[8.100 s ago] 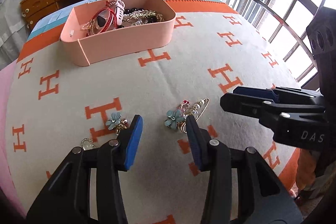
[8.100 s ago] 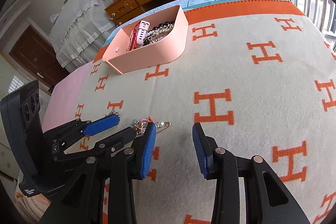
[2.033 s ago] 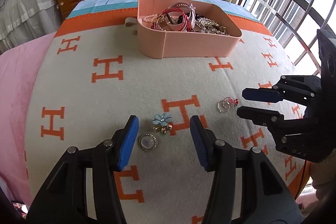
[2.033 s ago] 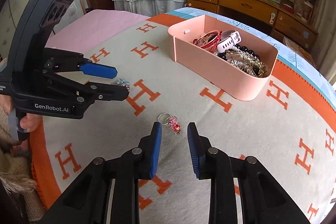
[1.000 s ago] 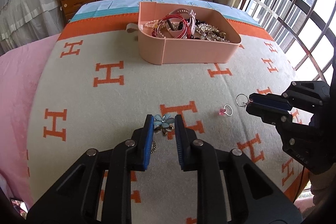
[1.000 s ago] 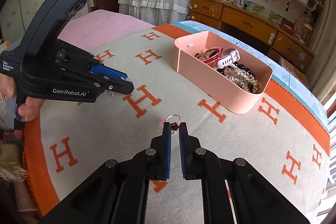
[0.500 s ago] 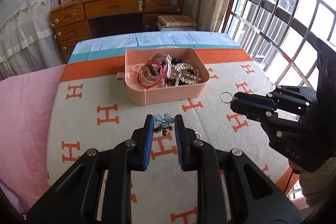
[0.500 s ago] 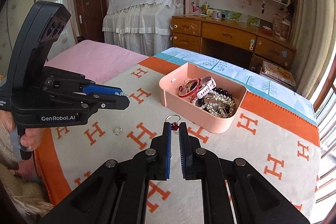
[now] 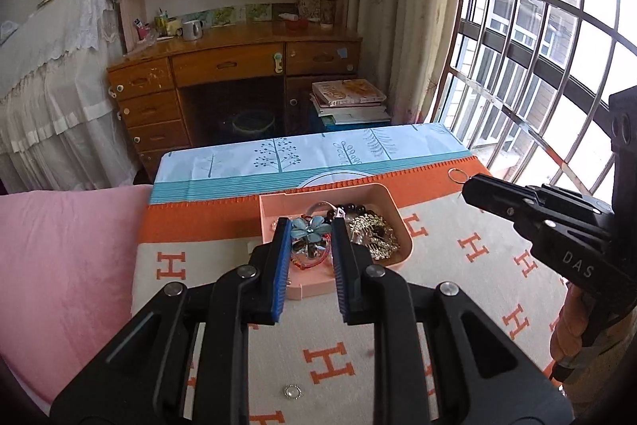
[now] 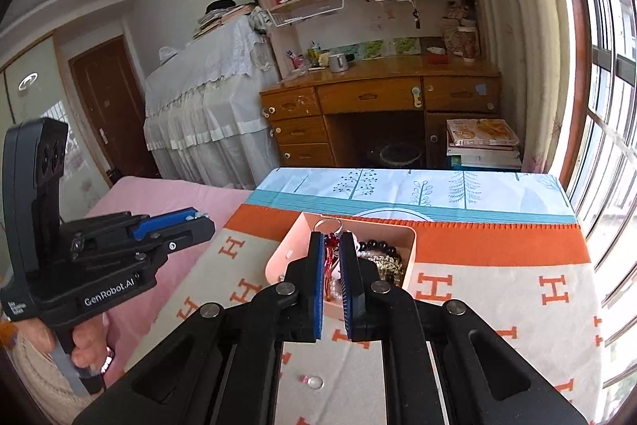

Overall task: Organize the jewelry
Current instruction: 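Carry the flower charm and pink charm into the pink tray and open both tools, then lift both open tools out of the pink tray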

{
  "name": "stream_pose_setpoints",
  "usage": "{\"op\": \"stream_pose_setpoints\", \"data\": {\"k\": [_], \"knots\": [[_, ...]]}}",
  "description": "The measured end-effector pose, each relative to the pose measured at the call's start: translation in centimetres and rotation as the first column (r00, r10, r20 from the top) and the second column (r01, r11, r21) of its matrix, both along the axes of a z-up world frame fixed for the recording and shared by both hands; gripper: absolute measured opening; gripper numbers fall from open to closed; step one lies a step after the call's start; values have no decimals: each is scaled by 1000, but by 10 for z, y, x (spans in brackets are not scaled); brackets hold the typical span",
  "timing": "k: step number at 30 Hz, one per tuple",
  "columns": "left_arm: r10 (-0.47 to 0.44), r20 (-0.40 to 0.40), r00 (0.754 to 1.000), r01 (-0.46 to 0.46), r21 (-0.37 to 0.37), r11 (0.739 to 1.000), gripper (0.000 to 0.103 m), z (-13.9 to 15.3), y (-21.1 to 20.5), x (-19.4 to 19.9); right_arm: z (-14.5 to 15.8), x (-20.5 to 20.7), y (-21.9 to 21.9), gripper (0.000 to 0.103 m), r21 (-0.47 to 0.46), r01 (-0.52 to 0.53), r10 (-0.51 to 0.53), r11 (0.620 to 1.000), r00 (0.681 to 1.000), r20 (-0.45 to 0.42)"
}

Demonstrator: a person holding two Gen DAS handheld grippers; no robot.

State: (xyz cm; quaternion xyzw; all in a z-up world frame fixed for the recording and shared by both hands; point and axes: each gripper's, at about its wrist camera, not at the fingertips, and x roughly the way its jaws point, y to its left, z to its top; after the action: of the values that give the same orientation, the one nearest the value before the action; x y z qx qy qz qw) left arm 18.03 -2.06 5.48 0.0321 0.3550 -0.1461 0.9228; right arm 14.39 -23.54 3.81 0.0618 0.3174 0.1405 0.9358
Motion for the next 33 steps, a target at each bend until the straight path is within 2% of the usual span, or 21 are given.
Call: {"op": "stream_pose_setpoints", "data": {"k": [4,9,15,16,18,19,20,25,33], "knots": [[21,-26,999,-20,29,999,17,-23,-4,25,-9,22,5,8,29,5,-3,1000,998,-56],[40,-81,996,-35,59,998,17,-59,-7,52,-41,48,21,8,33,4,0,999,992,-126],[40,-160,986,-38,15,999,18,-87,4,71,-84,82,32,8,60,-25,38,998,973,-227],[33,-171,985,-32,10,999,22,-89,5,72,-88,84,33,8,73,-33,50,997,969,-243],[24,-194,981,-25,-3,1000,44,-94,9,75,-96,88,35,12,78,-34,54,996,963,-265],[21,-199,980,-24,-16,1000,61,-95,12,75,-99,90,35,21,77,-32,51,997,962,-270],[17,-203,979,-24,-31,999,65,-95,15,74,-100,90,35,31,77,-27,46,997,963,-266],[26,-221,975,-38,-50,998,65,-98,28,67,-101,85,35,34,76,-21,39,997,966,-254],[21,-183,983,-27,-32,999,65,-87,45,35,-95,59,33,33,50,-17,29,999,966,-255]]}}
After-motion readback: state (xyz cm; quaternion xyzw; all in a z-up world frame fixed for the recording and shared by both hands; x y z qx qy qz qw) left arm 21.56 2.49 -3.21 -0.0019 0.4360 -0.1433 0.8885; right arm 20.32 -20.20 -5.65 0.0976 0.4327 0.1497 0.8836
